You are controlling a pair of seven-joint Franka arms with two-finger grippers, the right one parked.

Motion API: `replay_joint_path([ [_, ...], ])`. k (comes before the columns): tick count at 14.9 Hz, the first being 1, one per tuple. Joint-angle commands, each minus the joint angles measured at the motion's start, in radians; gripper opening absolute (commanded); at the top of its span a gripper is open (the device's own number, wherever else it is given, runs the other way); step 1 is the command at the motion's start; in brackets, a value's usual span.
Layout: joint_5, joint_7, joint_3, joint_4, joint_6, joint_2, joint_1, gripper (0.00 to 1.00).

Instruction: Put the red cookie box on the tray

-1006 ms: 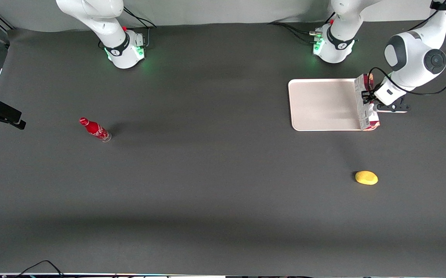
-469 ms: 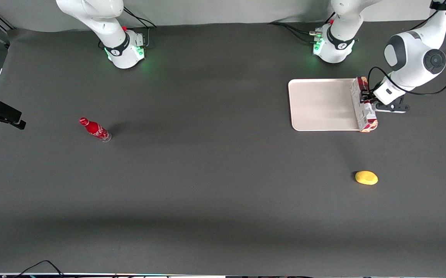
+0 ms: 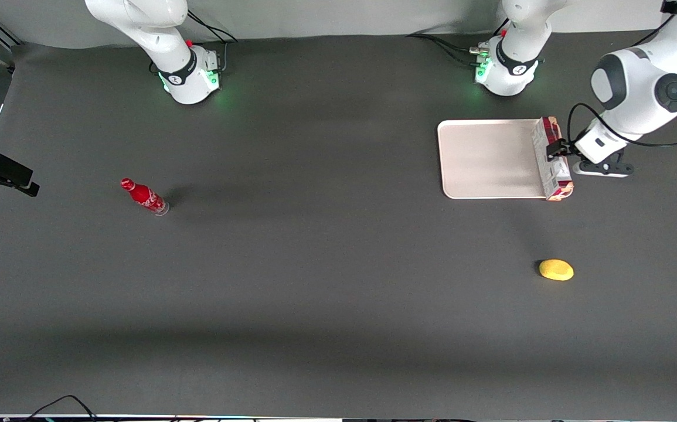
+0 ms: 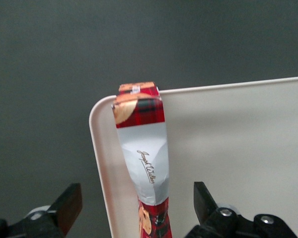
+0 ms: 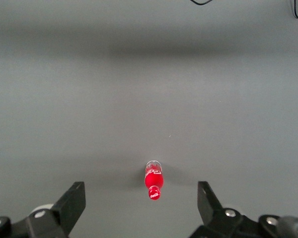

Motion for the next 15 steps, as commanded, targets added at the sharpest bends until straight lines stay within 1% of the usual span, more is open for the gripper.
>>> replay_joint_path([
  [1,0.089,-0.012,0.000,0.314,-0.259,0.061,-0.019,1.00],
  [3,0.090,-0.026,-0.012,0.457,-0.370,0.083,-0.022,1.00],
  [6,0.088,-0.122,-0.065,0.647,-0.536,0.083,-0.022,1.00],
  [8,0.088,-0.136,-0.076,0.771,-0.626,0.092,-0.023,1.00],
  [11,0.088,-0.143,-0.102,0.903,-0.728,0.095,-0.020,1.00],
  [13,0.088,-0.146,-0.111,0.928,-0.760,0.096,-0.023,1.00],
  [14,0.086,-0.152,-0.099,0.930,-0.772,0.093,-0.078,1.00],
  [15,0.096,-0.184,-0.016,0.936,-0.780,0.095,-0.177,1.00],
])
